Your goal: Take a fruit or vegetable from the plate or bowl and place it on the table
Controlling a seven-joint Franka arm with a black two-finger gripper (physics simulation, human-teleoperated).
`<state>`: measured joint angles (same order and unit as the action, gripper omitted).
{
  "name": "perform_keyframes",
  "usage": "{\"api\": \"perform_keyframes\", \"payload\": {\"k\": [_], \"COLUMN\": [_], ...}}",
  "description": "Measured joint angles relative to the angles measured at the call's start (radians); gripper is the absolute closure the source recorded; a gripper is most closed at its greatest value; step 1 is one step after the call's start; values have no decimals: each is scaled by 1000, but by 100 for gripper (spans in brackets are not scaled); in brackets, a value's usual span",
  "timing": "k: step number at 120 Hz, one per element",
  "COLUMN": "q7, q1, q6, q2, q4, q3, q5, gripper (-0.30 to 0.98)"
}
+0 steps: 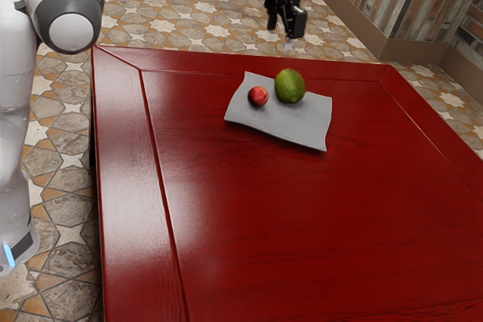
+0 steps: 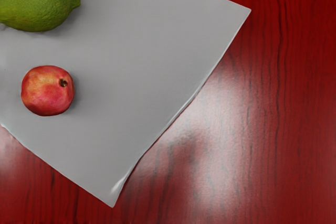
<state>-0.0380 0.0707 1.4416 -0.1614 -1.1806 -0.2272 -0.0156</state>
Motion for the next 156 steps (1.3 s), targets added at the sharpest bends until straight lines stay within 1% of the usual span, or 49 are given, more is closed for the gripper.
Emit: {"api": "perform_keyframes", "payload": {"k": [8,29,39,52,61,78,104,123,138,156], "q7": [0,6,7,1,-13,-36,-75,-112,-138,-164], "q1": [3,-5,-14,-52,-78,-82,-85,-104,-104,-104], "q6": [-2,36,77,139,184,257,339,388,412,426], "q2": [4,2,-2,-39,-87,-178,-249,-289,-301,-307], "q4": [-3,-123,-189,-227,-226,-198,-190,-203,-204,-205], "q3": [-33,-204,-234,-241,-241,-226,-209,-211,-210,-210], "q5": [0,-1,-3,-13,-41,-106,-175,-250,-273,-281], "gripper": [0,0,0,0,0,0,0,0,0,0]}}
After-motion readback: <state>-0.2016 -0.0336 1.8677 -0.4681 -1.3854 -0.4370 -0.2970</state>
